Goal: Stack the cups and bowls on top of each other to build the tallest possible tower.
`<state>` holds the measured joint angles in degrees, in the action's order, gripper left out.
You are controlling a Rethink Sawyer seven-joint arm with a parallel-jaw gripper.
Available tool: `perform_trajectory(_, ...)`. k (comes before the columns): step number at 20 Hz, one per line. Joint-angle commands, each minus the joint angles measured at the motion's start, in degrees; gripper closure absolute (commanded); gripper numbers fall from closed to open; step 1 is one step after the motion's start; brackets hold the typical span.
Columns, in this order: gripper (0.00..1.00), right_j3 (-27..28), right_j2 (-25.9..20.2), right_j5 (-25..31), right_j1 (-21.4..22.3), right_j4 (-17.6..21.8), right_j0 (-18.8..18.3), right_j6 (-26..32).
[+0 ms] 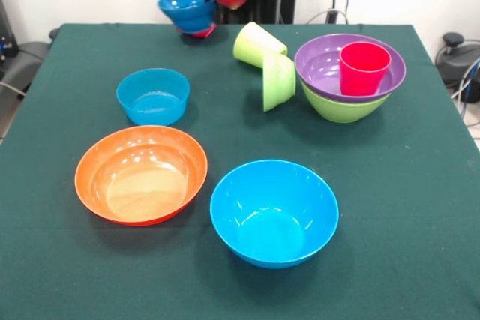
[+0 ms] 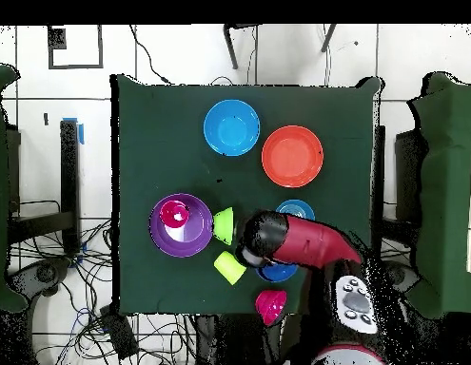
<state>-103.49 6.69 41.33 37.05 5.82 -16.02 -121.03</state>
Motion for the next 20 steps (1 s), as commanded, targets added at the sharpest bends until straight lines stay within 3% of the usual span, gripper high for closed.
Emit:
perform_trajectory(1,1.0,6.0,-4.3,4.9,-2.3,-6.5,5.8,-14.6)
perform_trajectory(6,1.0,10.1,-1.9,3.8,-6.5,-10.6,10.4,-18.9)
perform_trajectory(13,1.0,13.4,1.4,8.5,-7.5,-14.9,15.0,-23.5)
perform_trajectory(20,1.0,15.3,5.2,16.2,-5.0,-13.4,17.3,-24.6)
